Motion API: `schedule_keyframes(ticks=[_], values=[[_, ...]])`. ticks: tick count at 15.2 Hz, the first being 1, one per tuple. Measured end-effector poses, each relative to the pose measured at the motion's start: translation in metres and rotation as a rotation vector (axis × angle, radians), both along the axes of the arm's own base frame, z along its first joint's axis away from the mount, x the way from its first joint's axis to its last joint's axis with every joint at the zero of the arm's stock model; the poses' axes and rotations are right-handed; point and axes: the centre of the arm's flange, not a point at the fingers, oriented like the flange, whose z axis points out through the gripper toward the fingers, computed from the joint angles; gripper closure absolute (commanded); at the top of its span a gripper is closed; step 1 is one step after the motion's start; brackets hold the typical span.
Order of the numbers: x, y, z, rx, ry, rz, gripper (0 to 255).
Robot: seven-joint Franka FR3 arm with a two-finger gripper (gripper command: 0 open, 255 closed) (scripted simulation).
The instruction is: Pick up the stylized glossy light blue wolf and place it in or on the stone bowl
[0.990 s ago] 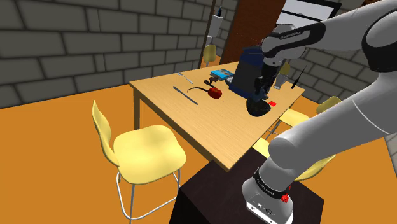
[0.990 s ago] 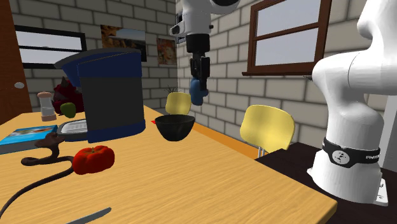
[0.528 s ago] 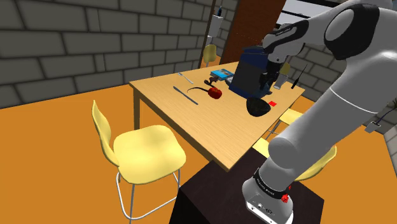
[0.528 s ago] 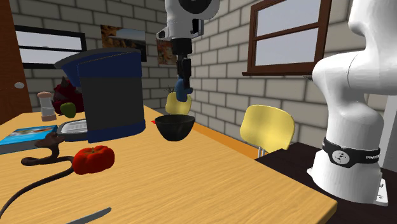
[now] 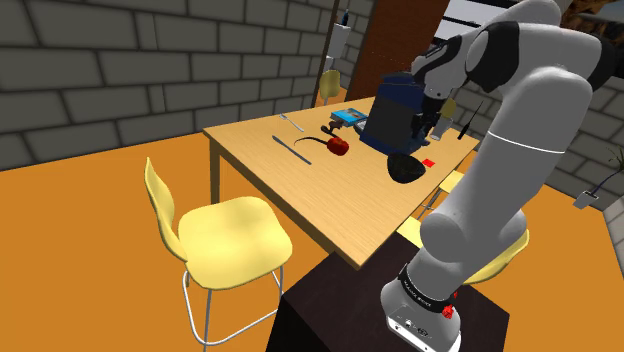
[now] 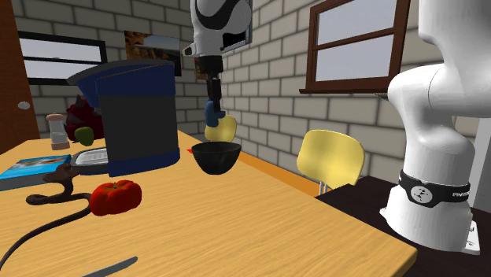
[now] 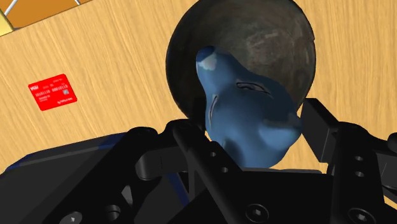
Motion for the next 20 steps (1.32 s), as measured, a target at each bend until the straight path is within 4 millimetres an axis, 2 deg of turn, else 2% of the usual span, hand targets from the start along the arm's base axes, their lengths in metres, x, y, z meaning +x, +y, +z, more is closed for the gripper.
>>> schedule_keyframes(ticks=[13,19,20], values=[[0.0,-0.002,-0.067,0.0,0.0,0.001,255],[0.001,-0.002,-0.072,0.0,0.0,0.0,255],[0.001,-0.002,-0.072,0.0,0.0,0.0,0]])
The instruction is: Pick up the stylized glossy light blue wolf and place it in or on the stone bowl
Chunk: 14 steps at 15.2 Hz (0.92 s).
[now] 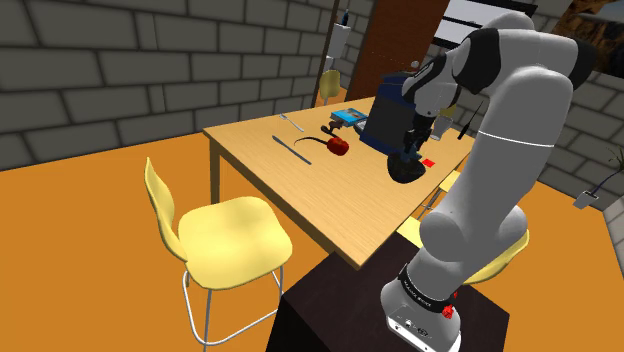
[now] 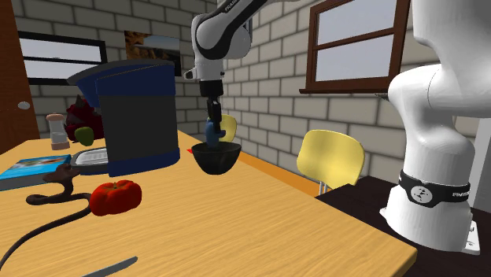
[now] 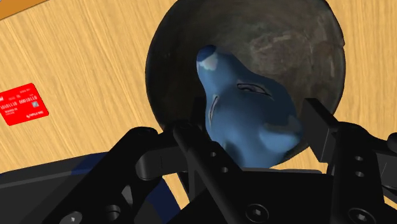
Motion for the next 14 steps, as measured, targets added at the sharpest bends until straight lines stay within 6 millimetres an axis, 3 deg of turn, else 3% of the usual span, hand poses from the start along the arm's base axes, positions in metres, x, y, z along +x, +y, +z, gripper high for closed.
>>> schedule_keyframes(ticks=[6,10,14], values=[[0.0,0.0,0.0,0.0,0.0,0.0,0],[0.003,0.003,0.038,-0.001,-0.001,0.001,0],[0.005,0.003,0.049,0.0,-0.001,0.0,0]])
